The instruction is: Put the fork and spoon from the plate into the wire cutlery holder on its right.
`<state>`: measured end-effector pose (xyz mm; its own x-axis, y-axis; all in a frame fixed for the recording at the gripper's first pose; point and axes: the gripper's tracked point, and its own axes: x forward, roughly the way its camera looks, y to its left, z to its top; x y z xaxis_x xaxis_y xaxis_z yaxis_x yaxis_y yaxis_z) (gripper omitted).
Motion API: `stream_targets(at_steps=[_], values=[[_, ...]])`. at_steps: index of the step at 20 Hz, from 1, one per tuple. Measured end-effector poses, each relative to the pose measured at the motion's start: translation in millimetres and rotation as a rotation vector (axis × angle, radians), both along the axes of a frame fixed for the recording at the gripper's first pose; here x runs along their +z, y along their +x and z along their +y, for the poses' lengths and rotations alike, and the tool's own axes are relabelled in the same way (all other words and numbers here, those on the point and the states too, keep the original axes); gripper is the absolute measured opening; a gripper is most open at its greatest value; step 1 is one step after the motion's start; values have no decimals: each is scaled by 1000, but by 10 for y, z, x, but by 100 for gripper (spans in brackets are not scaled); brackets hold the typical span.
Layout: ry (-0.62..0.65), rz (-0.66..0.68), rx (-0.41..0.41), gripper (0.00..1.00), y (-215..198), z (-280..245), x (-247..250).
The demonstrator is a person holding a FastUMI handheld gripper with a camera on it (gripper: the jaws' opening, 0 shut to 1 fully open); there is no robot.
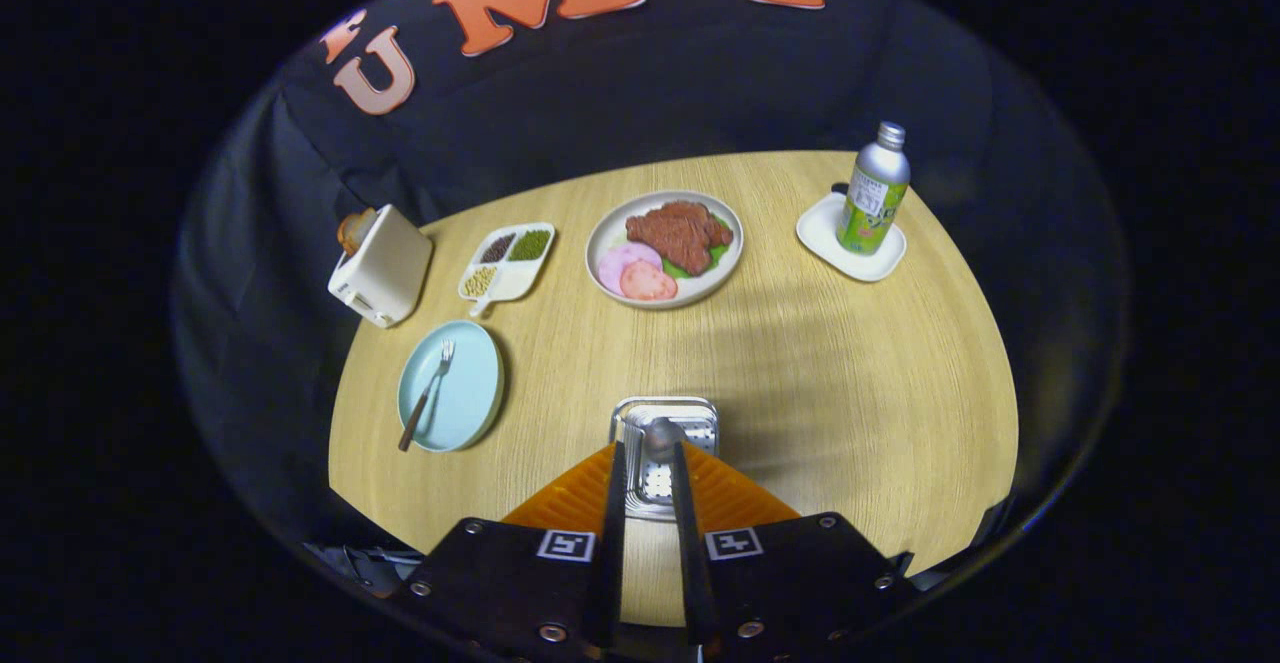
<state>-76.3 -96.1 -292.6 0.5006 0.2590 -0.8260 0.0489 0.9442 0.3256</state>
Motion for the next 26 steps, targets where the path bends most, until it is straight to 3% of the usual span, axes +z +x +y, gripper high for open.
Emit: stream_targets(at_steps=[3, 7, 11, 17, 26], values=[[-26, -209, -32, 53, 297, 52, 378], [-151, -502, -102, 77, 610, 147, 1034], [-206, -709, -162, 82, 796, 481, 1557], [-225, -818, -211, 84, 1011, 1023, 1824], [-166, -745, -70, 85, 1183, 2130, 1595]])
